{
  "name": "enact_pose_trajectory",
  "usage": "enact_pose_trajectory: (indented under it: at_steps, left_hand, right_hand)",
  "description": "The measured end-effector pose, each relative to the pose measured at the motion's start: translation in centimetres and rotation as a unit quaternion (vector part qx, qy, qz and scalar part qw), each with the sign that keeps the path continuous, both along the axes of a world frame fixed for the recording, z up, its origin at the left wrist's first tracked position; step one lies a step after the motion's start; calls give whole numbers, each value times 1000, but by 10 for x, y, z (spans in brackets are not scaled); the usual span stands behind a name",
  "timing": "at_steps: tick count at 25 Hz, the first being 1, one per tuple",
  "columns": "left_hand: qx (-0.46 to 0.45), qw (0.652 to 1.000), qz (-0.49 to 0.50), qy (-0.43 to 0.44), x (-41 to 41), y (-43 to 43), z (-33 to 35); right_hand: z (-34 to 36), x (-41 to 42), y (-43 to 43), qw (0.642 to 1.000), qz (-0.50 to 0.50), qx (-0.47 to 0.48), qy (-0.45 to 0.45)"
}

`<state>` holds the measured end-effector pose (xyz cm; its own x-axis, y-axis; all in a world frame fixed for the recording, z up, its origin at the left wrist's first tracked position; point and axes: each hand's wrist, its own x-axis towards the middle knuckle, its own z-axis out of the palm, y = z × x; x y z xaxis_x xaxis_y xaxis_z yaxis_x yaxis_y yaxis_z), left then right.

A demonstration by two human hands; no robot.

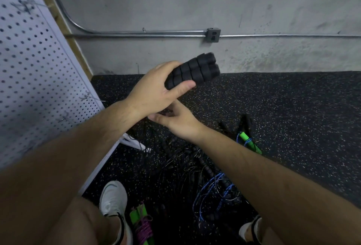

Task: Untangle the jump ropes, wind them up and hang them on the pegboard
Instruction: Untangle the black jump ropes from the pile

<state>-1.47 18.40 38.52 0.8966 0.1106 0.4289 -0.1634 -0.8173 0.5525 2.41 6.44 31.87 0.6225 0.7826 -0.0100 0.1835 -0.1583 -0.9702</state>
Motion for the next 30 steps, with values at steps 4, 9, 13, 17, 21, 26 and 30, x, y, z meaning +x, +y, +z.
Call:
enact_pose_trajectory:
  at_steps: [4, 9, 13, 17, 21, 26, 30]
  left_hand:
    - [-126, 992, 12, -13, -10, 11, 7]
    - [-206, 978, 39, -3, -23, 41, 12]
    - [-127, 991, 40, 10, -37, 69, 13]
    - [-91, 993, 53, 51, -46, 76, 12]
    - [25, 995, 3, 101, -48, 75, 6]
    - [253, 964, -18, 76, -32, 56, -6]
    - [338, 940, -32, 21, -20, 37, -14]
  right_hand:
    - [-10, -18, 49, 998, 43, 45, 12]
    - [-10, -19, 64, 998, 55, 17, 13]
    - [0, 10, 35, 997, 61, -21, -38]
    - [26, 42, -13, 993, 62, -91, -44]
    - [52, 58, -59, 985, 14, -132, -106]
    - [69, 49, -87, 977, -56, -125, -161]
    - [64, 41, -99, 956, -104, -162, -221]
